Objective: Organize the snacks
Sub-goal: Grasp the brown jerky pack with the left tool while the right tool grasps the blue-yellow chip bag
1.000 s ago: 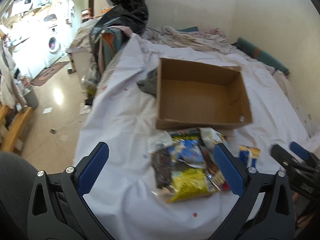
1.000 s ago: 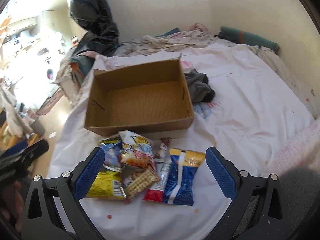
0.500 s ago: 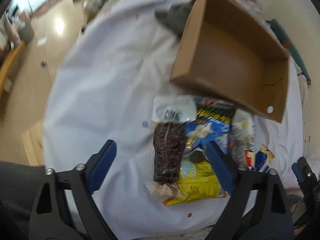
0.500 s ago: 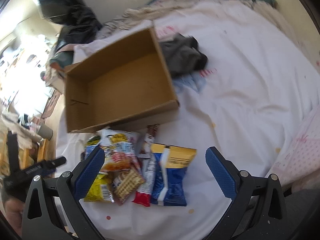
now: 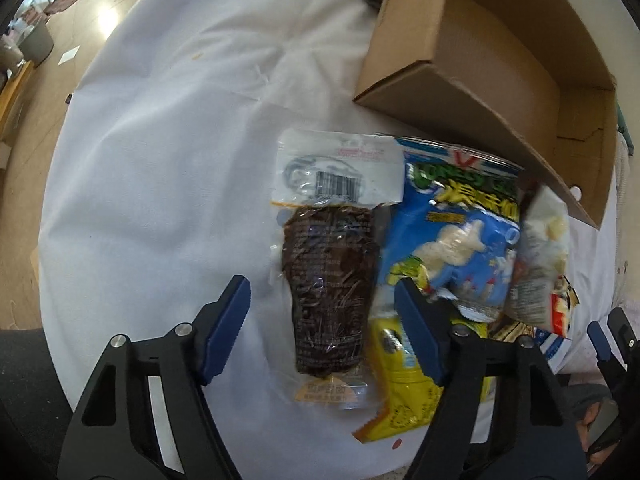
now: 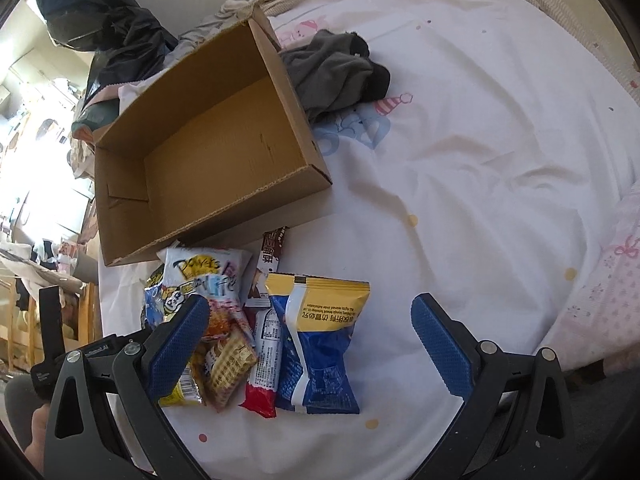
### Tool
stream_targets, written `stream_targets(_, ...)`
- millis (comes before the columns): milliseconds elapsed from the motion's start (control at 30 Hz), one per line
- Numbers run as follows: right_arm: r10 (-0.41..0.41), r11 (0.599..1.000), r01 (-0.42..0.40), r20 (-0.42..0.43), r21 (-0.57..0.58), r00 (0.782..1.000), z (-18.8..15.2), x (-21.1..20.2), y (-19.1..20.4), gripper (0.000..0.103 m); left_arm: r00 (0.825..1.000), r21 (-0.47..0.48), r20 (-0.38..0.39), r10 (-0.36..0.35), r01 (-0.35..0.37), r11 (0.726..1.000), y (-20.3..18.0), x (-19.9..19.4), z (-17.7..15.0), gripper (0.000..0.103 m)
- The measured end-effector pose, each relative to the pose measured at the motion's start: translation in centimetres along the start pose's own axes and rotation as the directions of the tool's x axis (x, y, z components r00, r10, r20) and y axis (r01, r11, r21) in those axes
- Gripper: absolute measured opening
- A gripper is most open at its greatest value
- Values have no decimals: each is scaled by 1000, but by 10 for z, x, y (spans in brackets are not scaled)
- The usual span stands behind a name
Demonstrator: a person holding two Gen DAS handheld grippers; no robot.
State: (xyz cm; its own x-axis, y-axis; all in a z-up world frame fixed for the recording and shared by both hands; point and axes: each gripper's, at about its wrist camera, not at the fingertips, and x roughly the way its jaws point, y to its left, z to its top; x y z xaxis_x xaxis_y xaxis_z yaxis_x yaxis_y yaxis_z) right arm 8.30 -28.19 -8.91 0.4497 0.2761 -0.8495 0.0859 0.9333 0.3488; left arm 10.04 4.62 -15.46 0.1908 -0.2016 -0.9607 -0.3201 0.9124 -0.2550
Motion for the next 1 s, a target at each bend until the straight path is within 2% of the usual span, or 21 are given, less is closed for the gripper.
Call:
stream_targets(167,10,1000,-10,-28,5,1000,0,8,1,103,999,-34,11,38,-38,999,3,8,10,71)
stream_targets(267,11,1000,-11,-34,9,999,0,9,2,103,996,-12,19,89,-89,996,-4,14,9,70)
stream_targets(433,1,1000,-1,-37,4,999,-2,11,2,103,981,43,79,177,-180,983,-26,15,18,70)
stream_targets(567,-11,1000,11,-40,-2,999,-2,13,3,103,979,38,88,185,-189,981,-32,19,36,70)
stream_targets(633,-14,1000,14,-38,-3,999,-2,13,3,103,976,35,93,195,-199,979,-30,18,38,60)
stream_targets(800,-24,999,25,-38,35,999,1,12,-4,103,975,50,112,191,-197,979,-31,8,45,56)
stream_targets(900,-14,996,22,-87,86,996,0,19,-14,101,969,25,159,191,-197,980,-25,-12,33,56)
stream_targets(1000,-6,995,20,-138,101,990,-2,28,-17,94,952,7,239,190,-197,980,-23,-44,23,56)
